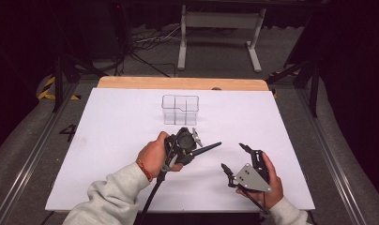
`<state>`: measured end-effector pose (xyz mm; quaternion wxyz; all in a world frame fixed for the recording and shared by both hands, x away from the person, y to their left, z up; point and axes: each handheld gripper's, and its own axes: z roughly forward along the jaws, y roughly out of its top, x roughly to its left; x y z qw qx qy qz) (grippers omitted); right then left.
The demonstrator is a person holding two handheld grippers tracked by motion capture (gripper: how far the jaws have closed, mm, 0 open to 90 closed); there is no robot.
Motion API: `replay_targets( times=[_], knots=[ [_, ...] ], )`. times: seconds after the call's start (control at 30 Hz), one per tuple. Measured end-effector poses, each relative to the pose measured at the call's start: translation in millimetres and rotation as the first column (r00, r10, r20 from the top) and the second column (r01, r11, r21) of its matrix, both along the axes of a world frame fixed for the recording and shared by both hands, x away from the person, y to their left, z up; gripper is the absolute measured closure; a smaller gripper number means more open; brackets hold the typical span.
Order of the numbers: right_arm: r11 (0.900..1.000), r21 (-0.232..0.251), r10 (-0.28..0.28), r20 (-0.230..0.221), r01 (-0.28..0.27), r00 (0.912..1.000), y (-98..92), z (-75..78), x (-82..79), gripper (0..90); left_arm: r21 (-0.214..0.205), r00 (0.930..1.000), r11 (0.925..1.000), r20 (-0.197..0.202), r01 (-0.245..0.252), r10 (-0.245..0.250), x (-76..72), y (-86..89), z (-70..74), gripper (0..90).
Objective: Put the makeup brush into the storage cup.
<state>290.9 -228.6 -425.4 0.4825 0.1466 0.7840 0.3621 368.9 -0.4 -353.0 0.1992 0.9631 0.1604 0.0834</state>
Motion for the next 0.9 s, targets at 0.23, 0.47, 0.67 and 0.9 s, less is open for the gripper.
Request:
replay_targets(
  times=[0.23,0.47,0.67,0.9],
  knots=[
    [0.9956,-0.093,0.022,0.055,-0.017,0.9982,23.5,-5.0,1.1,15.8,0.025,0.9997,0.9994,-0.01,0.025,-0.024,-2.6,-10.1,0.1,74.0],
    [0.9824,-0.184,0.046,0.085,-0.03,0.9953,40.6,-12.1,-0.7,20.4,0.054,0.9979,0.9968,-0.03,0.059,-0.058,-5.0,-18.2,-2.3,74.0],
    [0.9553,-0.293,0.075,0.12,-0.037,0.9899,53.7,-18.0,-3.2,31.7,0.072,0.9965,0.9945,-0.043,0.075,-0.072,-4.6,-23.0,-4.4,73.9],
    [0.8977,-0.44,0.094,0.213,0.009,0.9725,68.2,-26.2,-9.5,53.1,0.084,0.9956,0.9933,-0.056,0.08,-0.075,-4.4,-27.7,-6.6,73.9]
  ],
)
